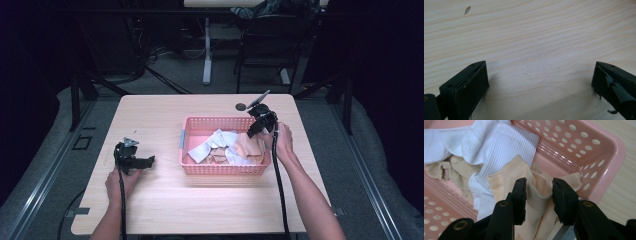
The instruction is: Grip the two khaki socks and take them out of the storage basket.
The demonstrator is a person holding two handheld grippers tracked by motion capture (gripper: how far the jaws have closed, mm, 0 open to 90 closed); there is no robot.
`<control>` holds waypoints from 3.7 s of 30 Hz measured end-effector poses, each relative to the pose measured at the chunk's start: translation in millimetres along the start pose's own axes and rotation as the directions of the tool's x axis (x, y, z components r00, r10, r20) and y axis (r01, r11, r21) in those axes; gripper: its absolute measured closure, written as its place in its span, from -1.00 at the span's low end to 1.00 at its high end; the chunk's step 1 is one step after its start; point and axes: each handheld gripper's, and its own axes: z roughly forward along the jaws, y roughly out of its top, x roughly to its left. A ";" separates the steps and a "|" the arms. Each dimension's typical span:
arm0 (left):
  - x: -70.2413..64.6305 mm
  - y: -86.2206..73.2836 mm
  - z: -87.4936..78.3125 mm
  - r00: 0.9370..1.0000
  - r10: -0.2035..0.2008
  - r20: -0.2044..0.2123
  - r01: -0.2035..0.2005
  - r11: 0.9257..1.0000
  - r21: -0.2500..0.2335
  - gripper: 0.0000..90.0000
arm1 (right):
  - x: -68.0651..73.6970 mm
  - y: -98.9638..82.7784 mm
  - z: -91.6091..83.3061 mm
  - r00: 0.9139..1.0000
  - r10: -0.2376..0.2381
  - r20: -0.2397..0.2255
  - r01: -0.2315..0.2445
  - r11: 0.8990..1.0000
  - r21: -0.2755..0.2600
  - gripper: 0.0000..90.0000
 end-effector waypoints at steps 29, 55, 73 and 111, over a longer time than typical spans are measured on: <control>-0.1 0.0 0.0 1.000 0.000 -0.001 0.000 1.000 0.000 -0.99 | 14.4 -5.8 -40.6 0.993 -0.062 -0.100 0.051 0.993 -0.110 0.92; 0.2 0.2 0.3 1.000 0.002 -0.001 -0.002 1.000 -0.001 -0.99 | 23.2 -7.8 -82.9 0.986 -0.098 -0.136 0.070 0.978 -0.198 0.92; 0.2 0.2 0.2 1.000 0.003 -0.001 -0.003 1.000 -0.001 -0.99 | 24.0 3.3 -110.2 0.987 -0.110 -0.113 0.080 0.966 -0.244 0.92; 0.1 0.4 0.8 1.000 -0.001 0.000 0.001 1.000 -0.005 -0.99 | -66.1 -46.6 -148.7 0.997 0.068 0.029 -0.054 0.942 -0.332 0.93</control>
